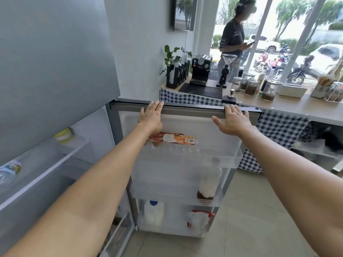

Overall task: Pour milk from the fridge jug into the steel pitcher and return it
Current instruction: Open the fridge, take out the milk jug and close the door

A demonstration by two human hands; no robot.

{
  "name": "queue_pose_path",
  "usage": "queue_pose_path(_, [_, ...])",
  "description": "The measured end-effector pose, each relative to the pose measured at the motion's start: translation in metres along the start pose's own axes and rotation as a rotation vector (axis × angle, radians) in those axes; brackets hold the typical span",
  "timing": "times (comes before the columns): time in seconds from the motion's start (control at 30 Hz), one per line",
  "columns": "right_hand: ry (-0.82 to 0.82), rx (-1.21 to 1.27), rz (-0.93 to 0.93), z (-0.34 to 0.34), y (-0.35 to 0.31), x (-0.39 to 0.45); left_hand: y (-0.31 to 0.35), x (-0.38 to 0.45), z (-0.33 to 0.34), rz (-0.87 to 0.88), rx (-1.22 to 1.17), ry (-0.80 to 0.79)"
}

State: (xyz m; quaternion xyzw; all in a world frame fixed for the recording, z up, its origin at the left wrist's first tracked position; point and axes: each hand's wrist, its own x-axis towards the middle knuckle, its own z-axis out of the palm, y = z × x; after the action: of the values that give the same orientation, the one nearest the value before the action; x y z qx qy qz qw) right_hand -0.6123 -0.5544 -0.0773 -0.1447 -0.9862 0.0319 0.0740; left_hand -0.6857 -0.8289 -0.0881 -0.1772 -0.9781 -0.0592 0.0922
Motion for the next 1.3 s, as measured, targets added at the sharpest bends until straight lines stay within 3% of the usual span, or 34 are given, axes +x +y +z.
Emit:
queue_pose_path(0.17, [-0.044,-0.025,-0.005,-0.002,-0.004,-0.011,0.001,-0.004,-0.008,0.005,0.001,-0.053])
queue_pose_path(0.43, [0.036,0.062,-0.032,0.006,-0.01,-0.057,0.006,-0.05,0.005,-0.001,-0.017,-0.039])
queue_pose_path(0.67, [-0.017,0.138,-0.17,0.035,-0.047,-0.127,-0.005,-0.12,0.017,-0.103,0.027,-0.146])
queue_pose_path(0.97, [-0.27,0.206,-0.248,0.124,-0.071,-0.224,-0.019,-0.229,0.078,-0.238,-0.022,-0.317])
queue_pose_path(1.3, [-0.51,0.125,-0.191,0.228,-0.058,-0.242,-0.036,-0.278,0.186,-0.283,-0.018,-0.552])
